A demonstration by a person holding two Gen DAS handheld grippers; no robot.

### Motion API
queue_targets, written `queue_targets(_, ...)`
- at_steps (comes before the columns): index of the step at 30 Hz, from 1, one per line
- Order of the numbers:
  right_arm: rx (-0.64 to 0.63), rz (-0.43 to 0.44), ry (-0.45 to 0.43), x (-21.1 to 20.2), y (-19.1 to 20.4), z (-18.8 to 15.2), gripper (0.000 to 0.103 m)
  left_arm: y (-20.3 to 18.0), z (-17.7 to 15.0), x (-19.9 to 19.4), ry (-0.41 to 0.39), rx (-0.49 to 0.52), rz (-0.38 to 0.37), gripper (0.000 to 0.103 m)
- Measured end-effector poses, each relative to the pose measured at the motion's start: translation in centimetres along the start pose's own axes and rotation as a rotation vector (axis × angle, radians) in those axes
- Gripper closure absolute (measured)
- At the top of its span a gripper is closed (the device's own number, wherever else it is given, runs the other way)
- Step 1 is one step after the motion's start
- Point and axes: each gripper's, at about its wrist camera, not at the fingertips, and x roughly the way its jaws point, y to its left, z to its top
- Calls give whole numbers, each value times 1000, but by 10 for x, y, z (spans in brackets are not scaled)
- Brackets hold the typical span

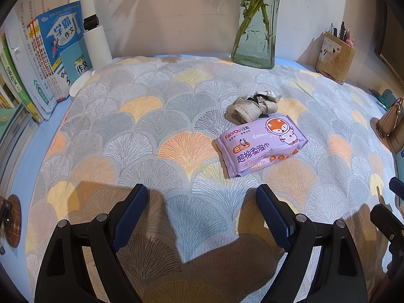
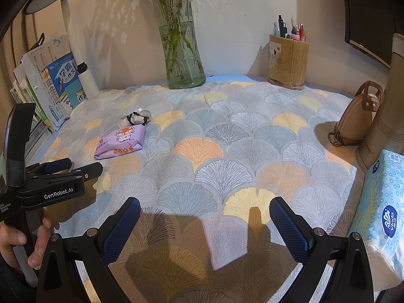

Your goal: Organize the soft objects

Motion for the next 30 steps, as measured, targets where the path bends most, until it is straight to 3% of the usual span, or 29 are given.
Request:
queue_targets(17, 17, 6, 14, 2, -1, 0, 1, -2, -1, -6, -7, -12, -25, 16)
queue_targets(20, 29, 6, 35, 6, -2, 1, 1, -2, 1, -14, -9, -10, -88, 16)
queue_targets(24, 54, 48, 86, 13, -8, 2, 1, -6, 18, -17, 34, -4, -253, 16)
queue_targets(30, 167, 181, 184, 14, -22, 21, 1, -23, 41, 11, 35, 110, -250, 17)
